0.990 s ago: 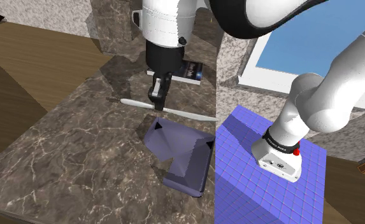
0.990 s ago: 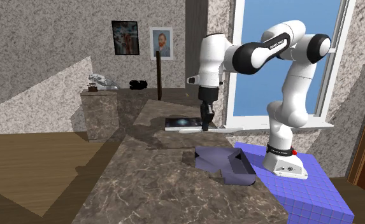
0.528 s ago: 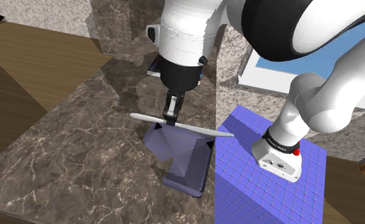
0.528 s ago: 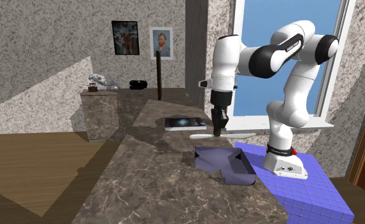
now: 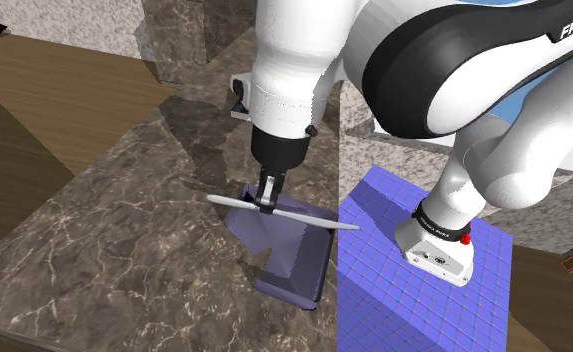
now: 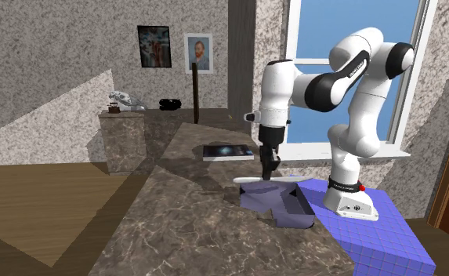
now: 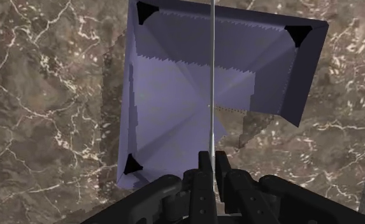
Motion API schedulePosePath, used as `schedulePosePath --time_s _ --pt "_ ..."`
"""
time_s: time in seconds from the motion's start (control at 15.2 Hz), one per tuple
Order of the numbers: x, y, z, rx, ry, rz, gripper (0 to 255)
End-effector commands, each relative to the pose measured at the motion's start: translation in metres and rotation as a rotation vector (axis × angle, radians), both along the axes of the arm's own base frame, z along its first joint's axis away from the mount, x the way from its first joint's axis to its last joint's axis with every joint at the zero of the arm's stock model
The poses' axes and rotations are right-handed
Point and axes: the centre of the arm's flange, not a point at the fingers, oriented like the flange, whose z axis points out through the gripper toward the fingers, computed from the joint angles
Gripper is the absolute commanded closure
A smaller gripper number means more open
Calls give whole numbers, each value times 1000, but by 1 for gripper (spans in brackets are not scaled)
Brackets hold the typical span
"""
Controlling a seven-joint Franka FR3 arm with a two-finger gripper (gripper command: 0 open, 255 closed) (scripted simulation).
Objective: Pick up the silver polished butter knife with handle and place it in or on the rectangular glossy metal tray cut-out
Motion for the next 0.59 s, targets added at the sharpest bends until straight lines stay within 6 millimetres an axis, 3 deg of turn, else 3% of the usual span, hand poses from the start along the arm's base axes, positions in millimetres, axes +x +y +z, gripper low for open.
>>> schedulePosePath --time_s 0.0,0.33,0.53 --pt "0 -1 -12 0 0 0 255" --pt "0 -1 -36 0 0 0 255" --pt "0 -1 -36 0 0 0 255"
